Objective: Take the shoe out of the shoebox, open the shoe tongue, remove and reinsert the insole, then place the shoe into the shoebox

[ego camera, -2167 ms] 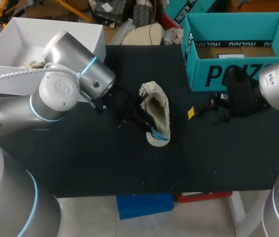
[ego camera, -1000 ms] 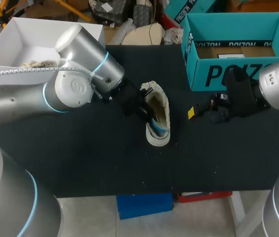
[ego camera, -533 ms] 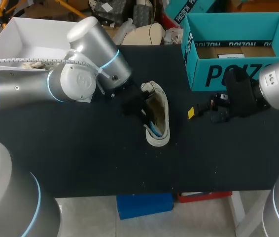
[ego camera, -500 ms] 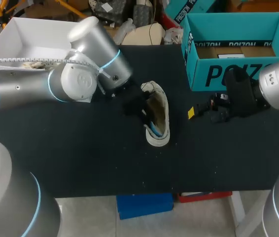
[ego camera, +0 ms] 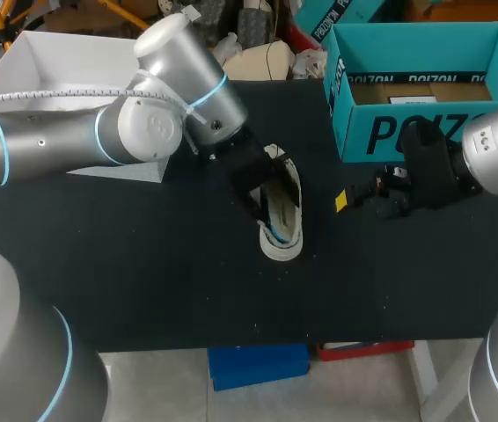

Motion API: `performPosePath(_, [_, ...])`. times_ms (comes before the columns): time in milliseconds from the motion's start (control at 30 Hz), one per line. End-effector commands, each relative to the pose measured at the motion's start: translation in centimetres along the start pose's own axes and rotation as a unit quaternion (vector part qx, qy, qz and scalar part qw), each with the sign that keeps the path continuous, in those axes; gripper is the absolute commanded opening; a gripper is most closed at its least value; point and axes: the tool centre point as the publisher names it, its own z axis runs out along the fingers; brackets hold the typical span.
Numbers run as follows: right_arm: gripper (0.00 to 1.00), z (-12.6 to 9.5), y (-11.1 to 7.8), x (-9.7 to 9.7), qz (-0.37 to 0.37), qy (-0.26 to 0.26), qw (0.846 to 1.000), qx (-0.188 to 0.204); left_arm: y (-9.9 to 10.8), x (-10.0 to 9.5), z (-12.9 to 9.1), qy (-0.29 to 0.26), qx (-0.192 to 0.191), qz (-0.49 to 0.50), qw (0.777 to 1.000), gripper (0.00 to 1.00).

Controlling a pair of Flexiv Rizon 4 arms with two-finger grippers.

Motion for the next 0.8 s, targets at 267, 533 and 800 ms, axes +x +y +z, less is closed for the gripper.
performPosePath(267, [1.0, 0.0, 0.0, 0.0, 0.0, -0.001, 1.0, 0.0, -2.9, -2.6, -3.6, 0.055, -0.058, 0.082, 0.993, 0.0])
performPosePath(533, [1.0, 0.0, 0.0, 0.0, 0.0, -0.001, 1.0, 0.0, -2.7, -0.6, -1.9, 0.169, -0.08, 0.103, 0.977, 0.0])
performPosePath(800, [1.0, 0.0, 0.0, 0.0, 0.0, -0.001, 1.0, 0.0, -2.3, 1.7, 0.2, 0.202, -0.068, 0.085, 0.973, 0.0])
